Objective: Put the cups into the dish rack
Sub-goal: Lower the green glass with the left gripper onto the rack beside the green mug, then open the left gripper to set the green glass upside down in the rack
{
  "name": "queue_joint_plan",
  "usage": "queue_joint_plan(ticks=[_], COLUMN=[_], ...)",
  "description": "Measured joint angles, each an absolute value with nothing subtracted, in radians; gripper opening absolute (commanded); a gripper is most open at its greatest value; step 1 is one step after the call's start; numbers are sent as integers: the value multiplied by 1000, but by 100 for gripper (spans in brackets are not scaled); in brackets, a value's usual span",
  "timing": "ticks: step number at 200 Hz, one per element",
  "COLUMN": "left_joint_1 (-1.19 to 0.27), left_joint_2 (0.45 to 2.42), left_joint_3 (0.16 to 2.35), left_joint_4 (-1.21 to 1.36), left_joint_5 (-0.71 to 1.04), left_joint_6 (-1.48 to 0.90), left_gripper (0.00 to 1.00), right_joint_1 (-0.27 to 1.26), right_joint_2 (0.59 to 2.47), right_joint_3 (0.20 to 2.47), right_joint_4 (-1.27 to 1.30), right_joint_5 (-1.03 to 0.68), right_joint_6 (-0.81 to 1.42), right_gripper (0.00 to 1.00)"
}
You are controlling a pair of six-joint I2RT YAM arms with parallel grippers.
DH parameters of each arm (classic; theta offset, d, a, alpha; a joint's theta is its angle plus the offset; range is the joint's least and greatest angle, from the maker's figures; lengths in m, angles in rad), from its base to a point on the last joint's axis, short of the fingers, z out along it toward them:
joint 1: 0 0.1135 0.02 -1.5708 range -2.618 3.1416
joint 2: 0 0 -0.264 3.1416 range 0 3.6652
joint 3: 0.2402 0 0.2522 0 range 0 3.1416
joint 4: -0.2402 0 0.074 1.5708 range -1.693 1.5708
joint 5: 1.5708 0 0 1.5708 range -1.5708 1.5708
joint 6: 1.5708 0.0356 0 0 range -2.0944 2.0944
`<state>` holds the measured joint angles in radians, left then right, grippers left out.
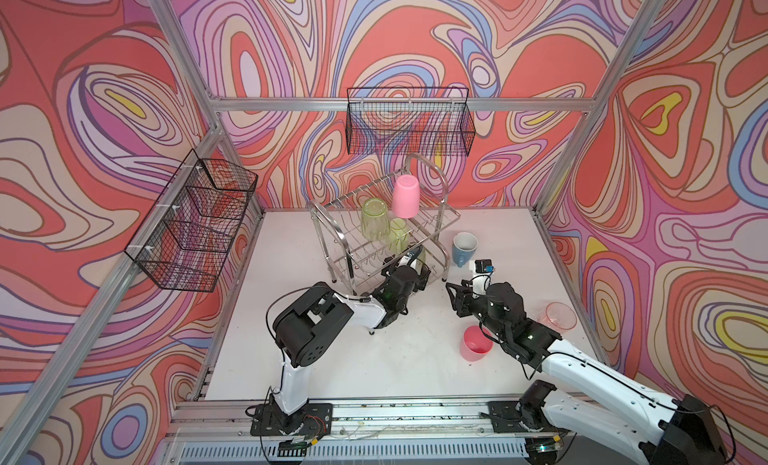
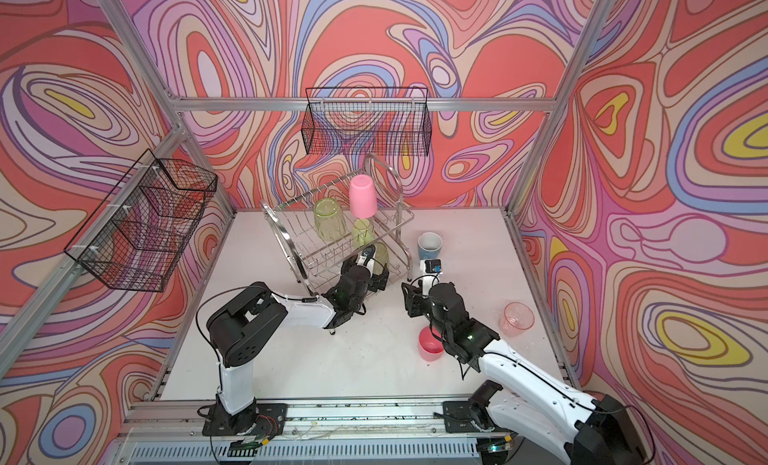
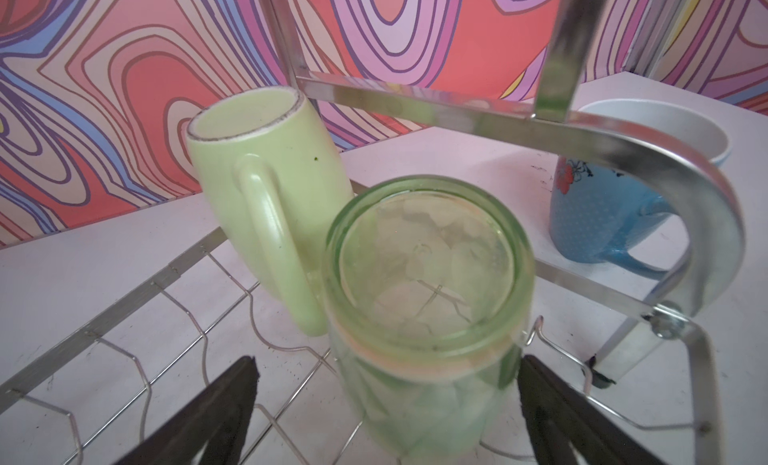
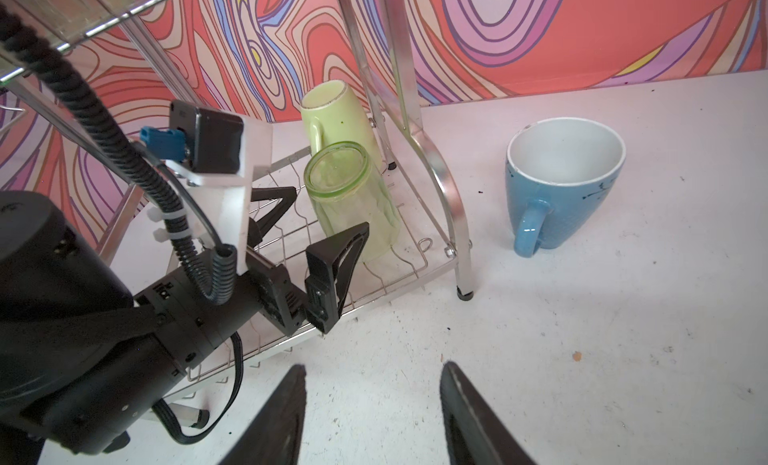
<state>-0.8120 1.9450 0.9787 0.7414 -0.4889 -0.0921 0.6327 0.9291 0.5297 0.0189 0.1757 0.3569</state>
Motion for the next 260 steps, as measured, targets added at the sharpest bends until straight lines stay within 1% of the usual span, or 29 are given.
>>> queue_joint_plan(ticks=[50,157,260], left_joint_1=[-812,-812,-812], left_joint_2=[1962,2004,2010], left_joint_3=[973,973,974], left_joint_4=[780,902,925], left_joint_5=[-520,-559,-566], left_joint_6=[-112,52,143], left_gripper=[99,98,99], right_joint_1=[633,633,633], right_joint_2=[921,920,920], right_joint_3=[530,529,529], right_joint_4=[20,33,37], right_joint_5=[170,163,159], right_joint_6=[356,356,356], right_gripper=[53,52,52])
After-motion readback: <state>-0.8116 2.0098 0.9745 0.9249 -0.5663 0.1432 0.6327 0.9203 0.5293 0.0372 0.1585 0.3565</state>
